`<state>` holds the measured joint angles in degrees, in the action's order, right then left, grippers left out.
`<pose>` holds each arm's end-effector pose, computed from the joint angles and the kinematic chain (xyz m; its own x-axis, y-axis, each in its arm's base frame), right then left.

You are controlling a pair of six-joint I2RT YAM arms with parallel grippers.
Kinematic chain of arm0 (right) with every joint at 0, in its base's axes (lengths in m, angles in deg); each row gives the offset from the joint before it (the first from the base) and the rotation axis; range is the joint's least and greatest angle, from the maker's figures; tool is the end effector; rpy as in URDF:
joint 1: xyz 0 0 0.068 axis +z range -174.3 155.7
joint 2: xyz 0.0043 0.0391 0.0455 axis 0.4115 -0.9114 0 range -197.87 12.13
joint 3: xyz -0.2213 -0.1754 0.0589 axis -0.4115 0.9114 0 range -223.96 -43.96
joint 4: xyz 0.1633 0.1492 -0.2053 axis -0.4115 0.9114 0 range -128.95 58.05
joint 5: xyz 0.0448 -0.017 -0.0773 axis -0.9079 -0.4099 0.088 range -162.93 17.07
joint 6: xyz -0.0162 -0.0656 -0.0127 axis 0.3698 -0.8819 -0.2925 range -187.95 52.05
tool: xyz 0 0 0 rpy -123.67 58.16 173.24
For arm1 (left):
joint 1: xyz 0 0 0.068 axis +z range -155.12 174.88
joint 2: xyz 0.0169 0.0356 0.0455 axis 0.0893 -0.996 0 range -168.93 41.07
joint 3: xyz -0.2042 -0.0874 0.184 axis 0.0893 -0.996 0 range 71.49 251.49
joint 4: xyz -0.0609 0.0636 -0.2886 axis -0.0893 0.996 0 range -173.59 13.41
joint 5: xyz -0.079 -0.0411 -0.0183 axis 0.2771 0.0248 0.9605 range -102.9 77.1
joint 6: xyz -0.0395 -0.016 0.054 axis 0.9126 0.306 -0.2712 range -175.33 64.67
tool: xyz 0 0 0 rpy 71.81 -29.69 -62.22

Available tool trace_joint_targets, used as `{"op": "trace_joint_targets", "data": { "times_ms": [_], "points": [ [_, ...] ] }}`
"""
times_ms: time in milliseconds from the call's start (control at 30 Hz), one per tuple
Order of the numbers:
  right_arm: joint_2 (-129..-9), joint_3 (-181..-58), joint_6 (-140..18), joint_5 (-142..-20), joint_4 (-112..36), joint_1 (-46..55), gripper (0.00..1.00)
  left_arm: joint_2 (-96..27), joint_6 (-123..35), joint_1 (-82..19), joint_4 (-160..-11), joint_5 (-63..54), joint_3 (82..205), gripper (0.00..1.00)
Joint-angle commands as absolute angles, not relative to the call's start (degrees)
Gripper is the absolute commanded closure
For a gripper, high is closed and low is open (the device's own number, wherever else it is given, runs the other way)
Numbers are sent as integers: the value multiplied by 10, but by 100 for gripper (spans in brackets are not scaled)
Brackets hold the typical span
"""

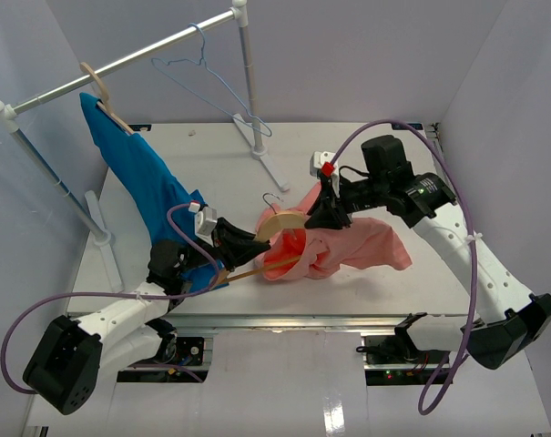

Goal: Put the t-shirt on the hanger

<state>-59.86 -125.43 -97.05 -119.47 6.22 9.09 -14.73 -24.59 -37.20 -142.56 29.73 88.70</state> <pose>0.2270 0.1979 0.4209 -0.0023 -0.4021 -0.9156 -0.9978 0.0622 -0.0248 0.1770 -0.1553 0.2526 -0.2211 -0.3053 -0.9262 0.9490 0.1515 -0.2765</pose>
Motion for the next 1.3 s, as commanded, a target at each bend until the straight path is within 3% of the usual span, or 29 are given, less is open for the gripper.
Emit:
{"op": "trace_joint_targets", "data": {
  "times_ms": [0,233,533,633,800,900,967,1033,1067,1133,1267],
  "points": [
    [-637,-1261,-926,-1242,-20,134,73,-159,-244,-396,-1466,261,931,100],
    [-639,-1247,-902,-1249,-59,150,72,-162,-252,-406,-1459,252,943,100],
    [-632,-1220,-893,-1276,-84,161,57,-168,-256,-417,-1455,242,956,100],
    [-630,-1212,-904,-1273,-72,161,63,-165,-257,-420,-1454,237,957,100],
    [-620,-1192,-899,-1245,-84,163,90,-159,-260,-421,-1448,232,956,100],
    [-610,-1186,-880,-1216,-107,163,92,-158,-262,-422,-1439,223,954,100],
    [-606,-1184,-864,-1194,-118,164,92,-148,-265,-421,-1413,202,955,90],
    [-597,-1187,-852,-1152,-121,163,92,-133,-275,-421,-1365,158,967,51],
    [-591,-1186,-843,-1125,-123,163,92,-123,-285,-421,-1327,136,980,45],
    [-579,-1186,-825,-1071,-126,162,92,-102,-307,-421,-1248,93,1007,34],
    [-552,-1193,-791,-984,-126,157,92,-65,-331,-421,-1065,11,1073,32]
  ]
}}
